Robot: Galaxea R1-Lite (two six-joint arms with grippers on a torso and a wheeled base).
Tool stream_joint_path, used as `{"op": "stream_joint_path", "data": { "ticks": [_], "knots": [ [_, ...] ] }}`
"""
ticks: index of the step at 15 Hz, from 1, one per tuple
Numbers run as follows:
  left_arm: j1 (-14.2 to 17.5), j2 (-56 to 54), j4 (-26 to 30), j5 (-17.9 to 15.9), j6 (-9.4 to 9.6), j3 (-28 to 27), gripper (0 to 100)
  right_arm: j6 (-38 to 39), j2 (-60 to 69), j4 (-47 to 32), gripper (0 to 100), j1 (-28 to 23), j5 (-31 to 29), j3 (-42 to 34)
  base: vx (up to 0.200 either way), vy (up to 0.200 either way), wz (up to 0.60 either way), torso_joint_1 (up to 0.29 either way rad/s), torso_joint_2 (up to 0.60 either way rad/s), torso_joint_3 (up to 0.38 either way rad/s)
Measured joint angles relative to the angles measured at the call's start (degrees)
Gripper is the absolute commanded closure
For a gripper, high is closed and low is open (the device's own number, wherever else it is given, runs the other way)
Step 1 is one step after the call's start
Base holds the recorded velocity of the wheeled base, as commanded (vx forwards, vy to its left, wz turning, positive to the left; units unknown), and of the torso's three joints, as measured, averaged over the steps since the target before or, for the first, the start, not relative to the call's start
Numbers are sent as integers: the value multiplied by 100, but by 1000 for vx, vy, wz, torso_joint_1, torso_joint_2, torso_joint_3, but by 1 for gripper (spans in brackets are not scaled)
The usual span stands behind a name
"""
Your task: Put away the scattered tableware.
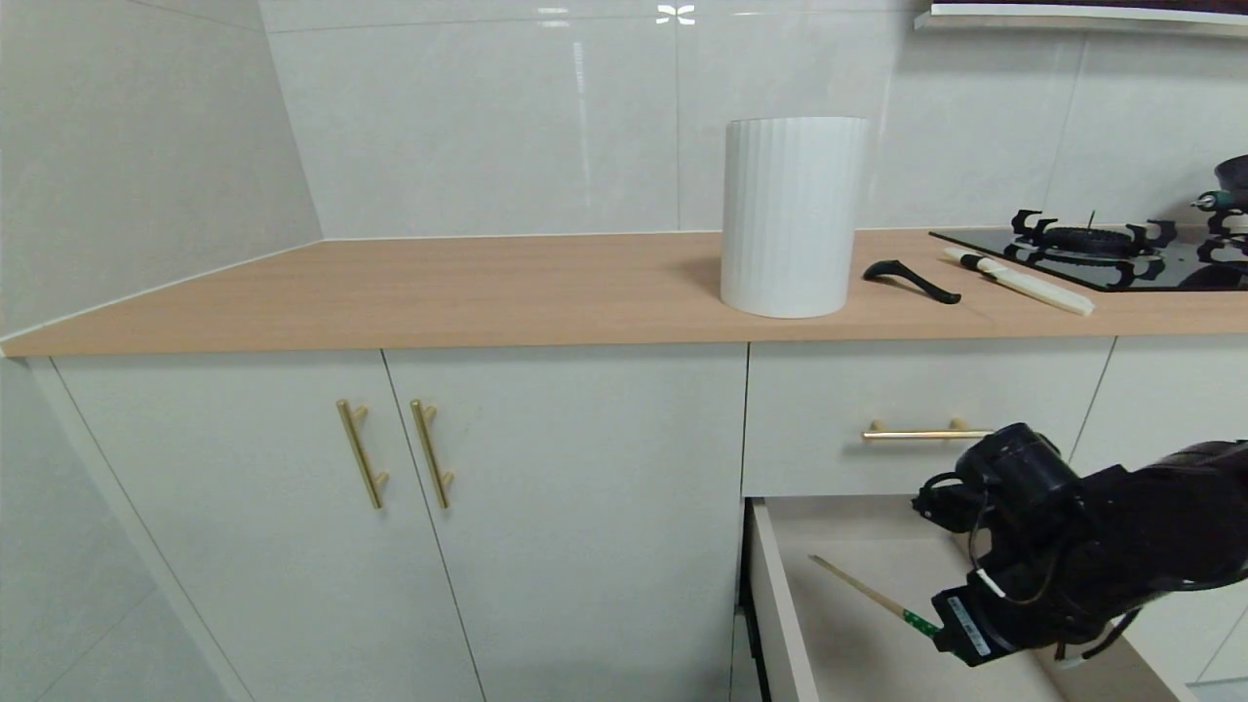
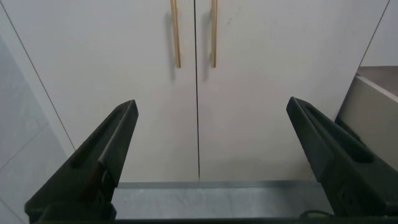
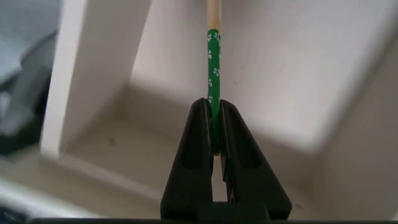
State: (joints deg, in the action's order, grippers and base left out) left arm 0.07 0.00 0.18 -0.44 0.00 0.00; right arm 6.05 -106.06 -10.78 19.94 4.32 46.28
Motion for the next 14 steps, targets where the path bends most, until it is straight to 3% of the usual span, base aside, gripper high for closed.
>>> {"op": "stream_joint_path", "data": {
  "ticks": [6, 10, 14],
  "knots": [
    [0, 0, 0, 0, 0, 0, 0, 756, -1779, 22, 100, 161, -636, 1040, 0, 0, 0, 0, 0, 0],
    [0, 0, -2, 0, 0, 0, 0, 1064, -2384, 38, 100, 463, -1569, 1246, 0, 0, 0, 0, 0, 0],
    [-2, 0, -2, 0, 0, 0, 0, 1089, -2594, 38, 100, 539, -1701, 1257, 0, 0, 0, 0, 0, 0]
  ]
}}
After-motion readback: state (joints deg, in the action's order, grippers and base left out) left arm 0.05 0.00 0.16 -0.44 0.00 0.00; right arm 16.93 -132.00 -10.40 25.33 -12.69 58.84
